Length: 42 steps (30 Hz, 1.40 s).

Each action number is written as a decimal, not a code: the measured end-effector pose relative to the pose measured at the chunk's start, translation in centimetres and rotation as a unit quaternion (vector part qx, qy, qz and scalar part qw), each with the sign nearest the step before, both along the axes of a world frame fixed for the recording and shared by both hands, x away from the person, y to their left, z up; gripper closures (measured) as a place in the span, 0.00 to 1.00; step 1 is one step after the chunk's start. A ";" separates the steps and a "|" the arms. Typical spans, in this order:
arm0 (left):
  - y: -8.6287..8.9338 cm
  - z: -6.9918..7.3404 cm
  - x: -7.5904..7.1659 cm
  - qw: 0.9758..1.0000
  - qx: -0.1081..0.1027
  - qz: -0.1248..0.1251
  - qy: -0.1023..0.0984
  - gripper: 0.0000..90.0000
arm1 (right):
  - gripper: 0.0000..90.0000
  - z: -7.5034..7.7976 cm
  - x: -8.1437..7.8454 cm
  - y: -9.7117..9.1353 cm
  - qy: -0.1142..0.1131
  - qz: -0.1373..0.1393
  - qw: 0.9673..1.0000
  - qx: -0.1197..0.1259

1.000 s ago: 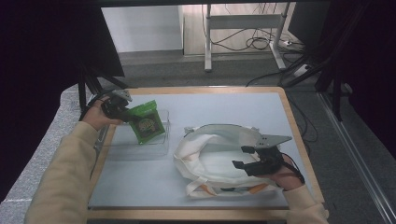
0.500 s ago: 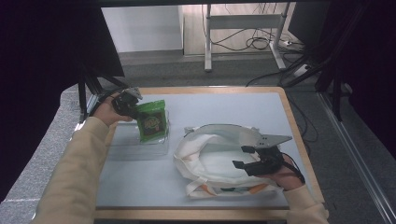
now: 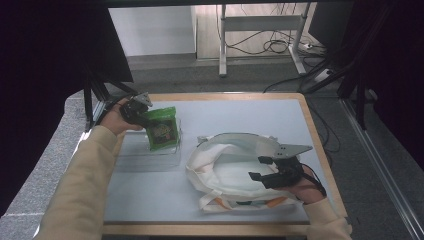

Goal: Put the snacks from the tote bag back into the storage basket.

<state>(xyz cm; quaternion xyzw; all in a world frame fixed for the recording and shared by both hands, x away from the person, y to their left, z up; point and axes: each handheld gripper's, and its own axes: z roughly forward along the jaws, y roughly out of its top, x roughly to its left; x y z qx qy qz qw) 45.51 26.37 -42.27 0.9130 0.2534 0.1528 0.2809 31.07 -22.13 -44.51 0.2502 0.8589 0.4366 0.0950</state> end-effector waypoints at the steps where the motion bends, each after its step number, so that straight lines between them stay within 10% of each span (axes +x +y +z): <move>1: 0.1 0.3 0.0 1.000 -0.003 -0.001 -0.008 0.62 | 0.35 0.0 0.0 0.0 0.000 0.000 1.000 0.000; 17: -0.5 3.7 -1.3 0.997 -0.021 -0.012 -0.074 0.55 | 0.35 0.0 0.0 0.1 0.000 0.001 1.000 -0.001; 42: -0.4 2.7 -4.4 0.995 -0.092 0.026 -0.013 0.49 | 0.35 0.1 0.0 0.1 -0.001 0.007 1.000 0.007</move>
